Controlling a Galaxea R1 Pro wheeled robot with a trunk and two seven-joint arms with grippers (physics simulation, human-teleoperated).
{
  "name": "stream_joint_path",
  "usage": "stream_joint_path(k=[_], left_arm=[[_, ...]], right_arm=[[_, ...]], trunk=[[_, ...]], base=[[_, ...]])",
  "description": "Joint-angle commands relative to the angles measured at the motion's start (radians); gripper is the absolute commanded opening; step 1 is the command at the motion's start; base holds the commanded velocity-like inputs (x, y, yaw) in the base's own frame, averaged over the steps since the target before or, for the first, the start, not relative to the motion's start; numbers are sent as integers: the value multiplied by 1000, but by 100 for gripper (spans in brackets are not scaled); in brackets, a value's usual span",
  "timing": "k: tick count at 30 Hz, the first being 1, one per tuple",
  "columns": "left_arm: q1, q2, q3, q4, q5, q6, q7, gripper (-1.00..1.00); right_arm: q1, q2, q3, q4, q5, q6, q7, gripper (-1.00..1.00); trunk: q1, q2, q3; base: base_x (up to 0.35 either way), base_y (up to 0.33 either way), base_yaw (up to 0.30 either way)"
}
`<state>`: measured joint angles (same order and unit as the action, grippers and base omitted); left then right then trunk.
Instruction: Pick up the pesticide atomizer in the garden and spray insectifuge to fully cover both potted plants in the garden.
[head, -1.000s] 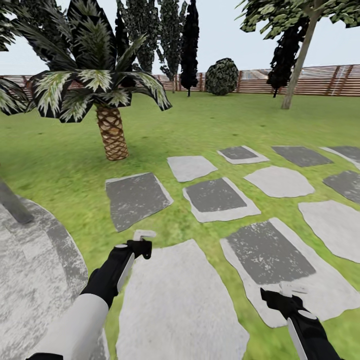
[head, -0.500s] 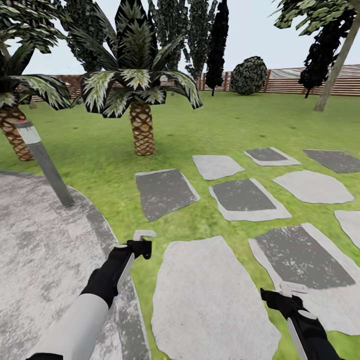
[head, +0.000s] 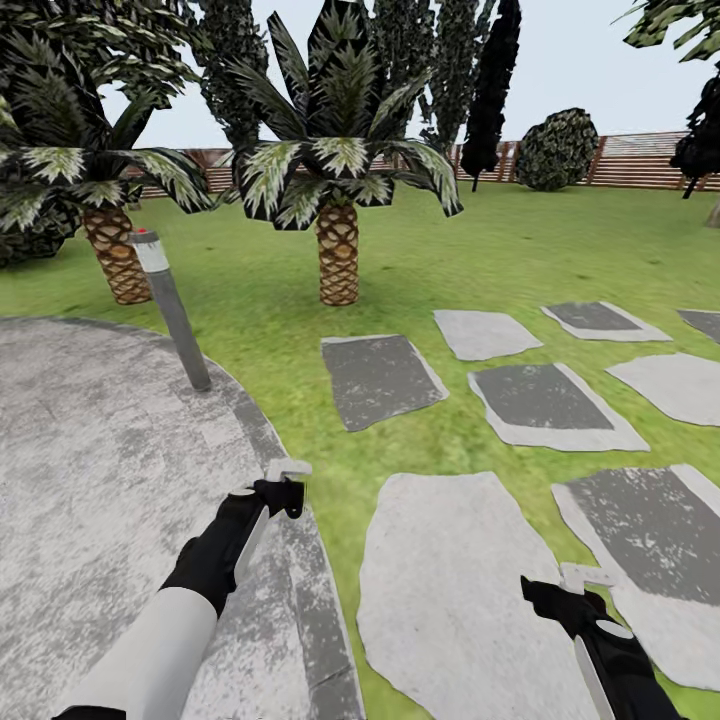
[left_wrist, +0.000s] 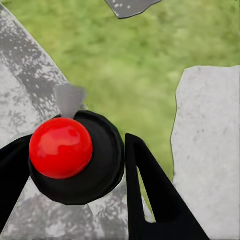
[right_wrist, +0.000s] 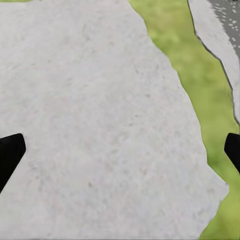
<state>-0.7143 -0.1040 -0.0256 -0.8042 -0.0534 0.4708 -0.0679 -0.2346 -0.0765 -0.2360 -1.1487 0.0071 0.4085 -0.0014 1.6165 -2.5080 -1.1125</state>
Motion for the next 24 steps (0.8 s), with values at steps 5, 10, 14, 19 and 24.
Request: stream_joint_path(k=[5,10,14,19,24], left_arm=[[-1,0,0,-1,-6,5,-4,-100],[-1,0,1,-1,-6,5,-4,-100],[-1,0,0,-1,-6,5,-4,-100],[-1,-1,0,-1,-6,5,-4,-100],[-1,-2,1,-1,-6,5,-4,-100]], right_arm=[[0,0,0,-2,1,6,0,100],[0,0,0,-2,1,6,0,100],[0,-1,0,-2,1,6,0,100],[0,-1,0,-2,1,6,0,100],[0,0,0,-2,2,6,0,100]], trunk=[[0,0,-1],[0,0,-1],[0,0,-1],[0,0,-1],[0,0,-1]], base=[[-13,11,257],[-1,1,257],[0,0,257],[0,0,257],[0,0,256]])
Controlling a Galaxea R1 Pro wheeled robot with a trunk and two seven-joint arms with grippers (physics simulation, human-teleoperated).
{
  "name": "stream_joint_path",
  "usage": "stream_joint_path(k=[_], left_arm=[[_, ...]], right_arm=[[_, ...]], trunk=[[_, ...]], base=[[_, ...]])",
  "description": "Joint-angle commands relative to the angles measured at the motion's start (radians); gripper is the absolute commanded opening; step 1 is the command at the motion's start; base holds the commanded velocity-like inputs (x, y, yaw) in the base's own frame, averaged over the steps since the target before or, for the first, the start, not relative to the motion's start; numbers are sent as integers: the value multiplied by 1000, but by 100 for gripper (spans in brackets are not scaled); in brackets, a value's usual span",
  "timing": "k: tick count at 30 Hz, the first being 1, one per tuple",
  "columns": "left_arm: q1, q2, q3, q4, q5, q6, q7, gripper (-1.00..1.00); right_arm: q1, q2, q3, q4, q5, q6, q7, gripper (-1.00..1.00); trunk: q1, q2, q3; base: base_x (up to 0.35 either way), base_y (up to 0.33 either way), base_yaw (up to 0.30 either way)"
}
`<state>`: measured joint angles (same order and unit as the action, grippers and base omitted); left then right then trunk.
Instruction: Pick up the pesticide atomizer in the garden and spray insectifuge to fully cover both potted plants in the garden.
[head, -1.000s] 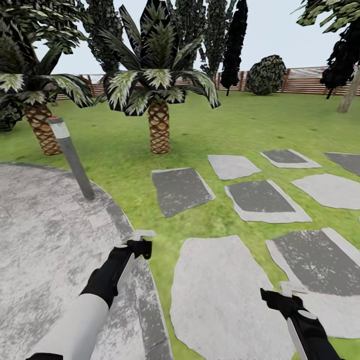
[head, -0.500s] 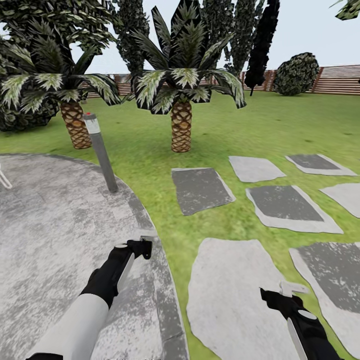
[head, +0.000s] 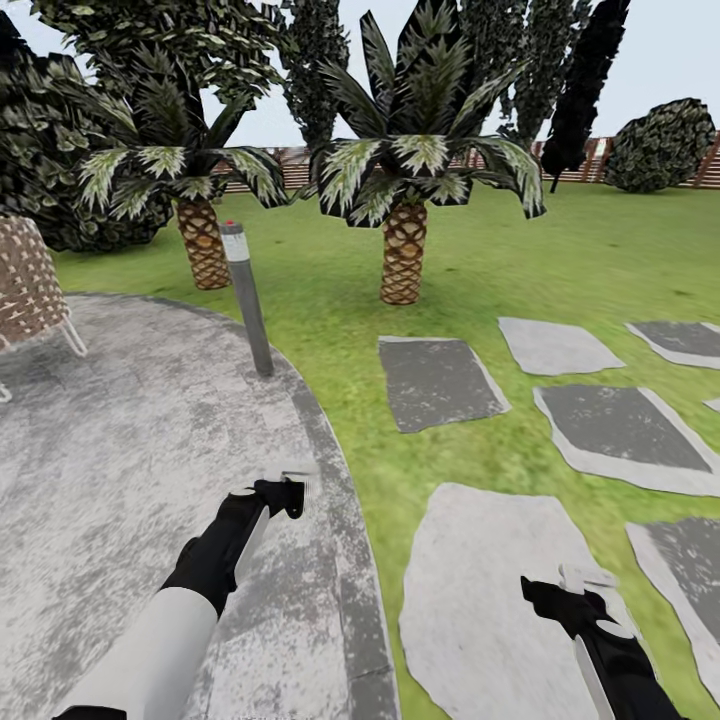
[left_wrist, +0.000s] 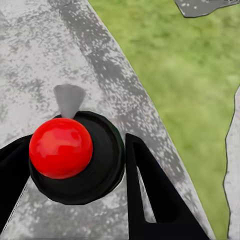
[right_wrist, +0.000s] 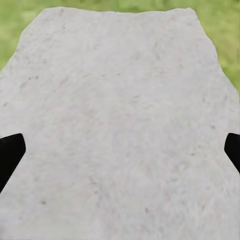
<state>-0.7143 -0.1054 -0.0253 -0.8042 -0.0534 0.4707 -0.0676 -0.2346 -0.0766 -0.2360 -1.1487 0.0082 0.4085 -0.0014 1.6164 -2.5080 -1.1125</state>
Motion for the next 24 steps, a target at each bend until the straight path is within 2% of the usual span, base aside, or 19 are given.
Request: stream_joint_path(k=[1,24], left_arm=[[-1,0,0,-1,-6,5,-4,-100],[-1,0,1,-1,-6,5,-4,-100]], right_arm=[[0,0,0,-2,1,6,0,100],[0,0,1,0,1,6,0,100]], trunk=[[0,0,-1],[0,0,-1]], base=[[0,0,256],[0,0,257]])
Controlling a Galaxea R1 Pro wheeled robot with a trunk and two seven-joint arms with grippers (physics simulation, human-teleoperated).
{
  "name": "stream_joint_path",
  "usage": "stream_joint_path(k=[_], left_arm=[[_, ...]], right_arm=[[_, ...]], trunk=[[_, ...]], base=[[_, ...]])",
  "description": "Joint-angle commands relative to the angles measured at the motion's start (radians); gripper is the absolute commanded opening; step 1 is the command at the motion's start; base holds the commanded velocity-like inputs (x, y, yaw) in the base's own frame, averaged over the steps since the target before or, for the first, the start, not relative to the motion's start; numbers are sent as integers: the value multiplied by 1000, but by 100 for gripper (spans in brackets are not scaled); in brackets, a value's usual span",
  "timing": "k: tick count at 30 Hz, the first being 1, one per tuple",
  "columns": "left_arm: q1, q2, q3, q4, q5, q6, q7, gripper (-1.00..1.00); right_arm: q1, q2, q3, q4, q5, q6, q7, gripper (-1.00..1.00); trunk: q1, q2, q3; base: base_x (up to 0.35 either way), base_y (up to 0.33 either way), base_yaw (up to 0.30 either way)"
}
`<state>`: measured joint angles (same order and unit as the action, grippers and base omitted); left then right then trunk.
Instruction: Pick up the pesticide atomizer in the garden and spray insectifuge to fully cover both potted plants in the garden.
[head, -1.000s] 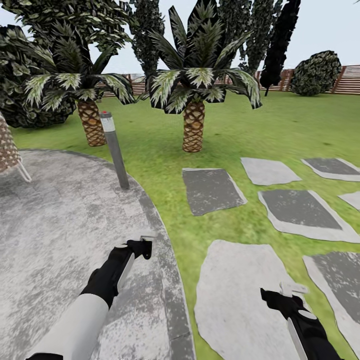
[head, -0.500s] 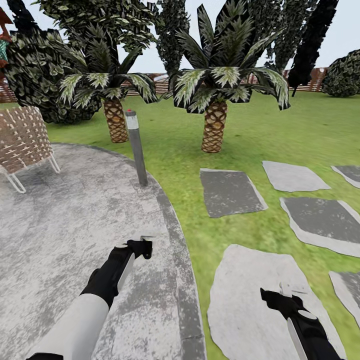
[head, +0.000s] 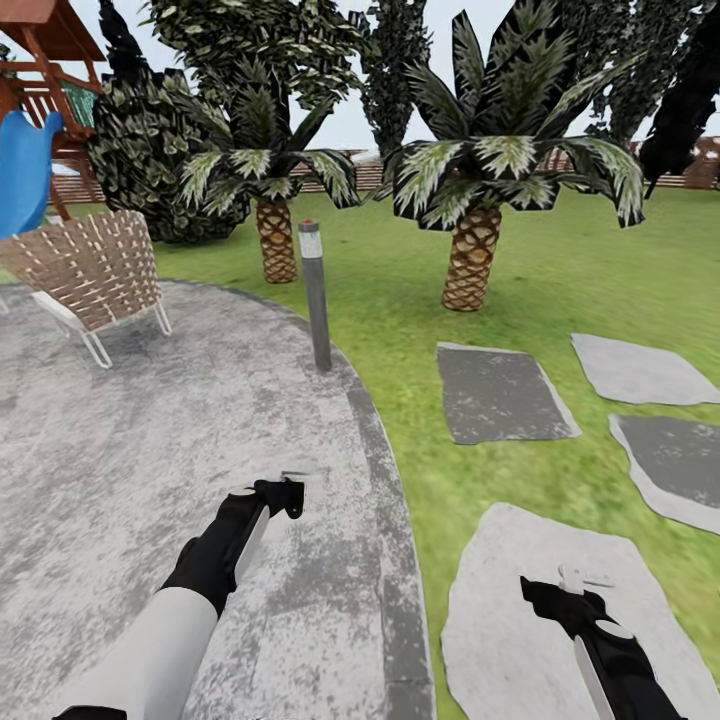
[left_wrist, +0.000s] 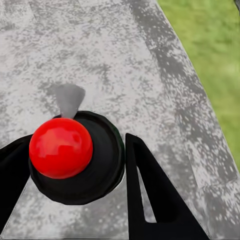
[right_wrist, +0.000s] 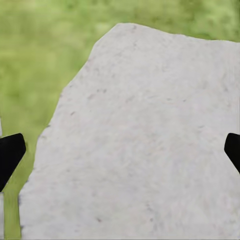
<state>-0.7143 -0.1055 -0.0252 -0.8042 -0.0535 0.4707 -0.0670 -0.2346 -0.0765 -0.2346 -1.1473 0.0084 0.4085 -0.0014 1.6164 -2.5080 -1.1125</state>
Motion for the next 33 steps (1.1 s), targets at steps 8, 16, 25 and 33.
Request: stream_joint_path(k=[8,16,25,33], left_arm=[[-1,0,1,-1,-5,5,-5,-100],[-1,0,1,-1,-5,5,-5,-100],[-1,0,1,-1,-5,5,-5,-100],[-1,0,1,-1,-5,5,-5,-100]], right_arm=[[0,0,0,-2,1,6,-1,100],[0,0,1,-2,1,6,-1,100],[0,0,1,-2,1,6,-1,100],[0,0,1,-2,1,6,-1,100]], trunk=[[0,0,-1],[0,0,-1],[0,0,-1],[0,0,-1]], base=[[0,44,256],[-4,293,256],[-70,309,257],[-80,300,256]])
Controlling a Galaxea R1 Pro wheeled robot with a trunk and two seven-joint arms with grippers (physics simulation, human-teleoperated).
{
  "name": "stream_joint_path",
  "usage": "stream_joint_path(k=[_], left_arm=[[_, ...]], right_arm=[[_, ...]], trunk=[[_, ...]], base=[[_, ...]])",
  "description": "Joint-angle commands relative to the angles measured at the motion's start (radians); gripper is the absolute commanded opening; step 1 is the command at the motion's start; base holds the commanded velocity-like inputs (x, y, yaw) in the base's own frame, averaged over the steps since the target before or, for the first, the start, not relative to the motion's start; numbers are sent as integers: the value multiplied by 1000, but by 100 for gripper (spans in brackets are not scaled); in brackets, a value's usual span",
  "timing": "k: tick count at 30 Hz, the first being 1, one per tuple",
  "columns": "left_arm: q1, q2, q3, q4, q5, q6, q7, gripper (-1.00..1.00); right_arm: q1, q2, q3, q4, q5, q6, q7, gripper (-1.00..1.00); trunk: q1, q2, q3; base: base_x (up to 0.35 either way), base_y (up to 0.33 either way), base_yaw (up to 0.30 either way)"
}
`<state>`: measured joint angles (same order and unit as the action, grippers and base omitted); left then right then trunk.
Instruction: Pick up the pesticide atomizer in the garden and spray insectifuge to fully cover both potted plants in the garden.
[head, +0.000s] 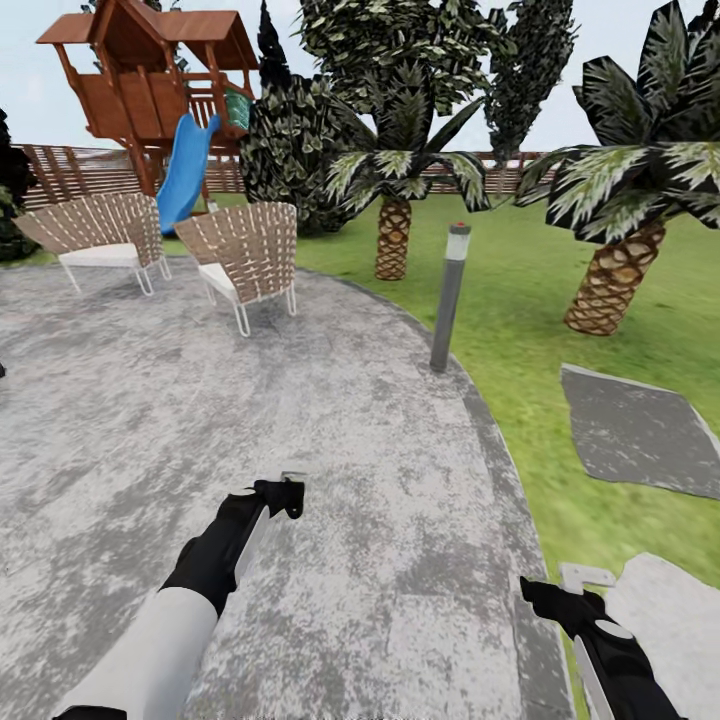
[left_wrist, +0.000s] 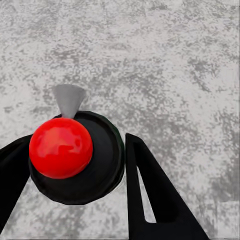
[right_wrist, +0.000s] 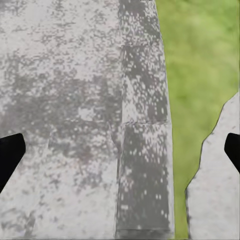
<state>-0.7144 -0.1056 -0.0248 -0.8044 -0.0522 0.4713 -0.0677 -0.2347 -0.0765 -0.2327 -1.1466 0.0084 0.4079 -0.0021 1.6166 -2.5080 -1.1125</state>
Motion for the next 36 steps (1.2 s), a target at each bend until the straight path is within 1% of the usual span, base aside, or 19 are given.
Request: stream_joint_path(k=[1,6,16,32,36], left_arm=[[0,0,0,-1,-6,4,-4,-100],[0,0,0,-1,-6,4,-4,-100],[0,0,0,-1,-6,4,-4,-100],[0,0,0,-1,-6,4,-4,-100],[0,0,0,-1,-6,4,-4,-100]], right_arm=[[0,0,0,-2,1,6,0,100],[0,0,0,-2,1,6,0,100],[0,1,1,-1,1,6,-1,100],[0,1,-2,-4,1,6,0,100],[0,1,-1,-3,1,6,1,100]], trunk=[[0,0,-1],[0,0,-1],[0,0,-1],[0,0,-1],[0,0,-3]], base=[[-82,275,256],[-67,193,257],[-6,14,249],[0,0,20],[0,0,97]])
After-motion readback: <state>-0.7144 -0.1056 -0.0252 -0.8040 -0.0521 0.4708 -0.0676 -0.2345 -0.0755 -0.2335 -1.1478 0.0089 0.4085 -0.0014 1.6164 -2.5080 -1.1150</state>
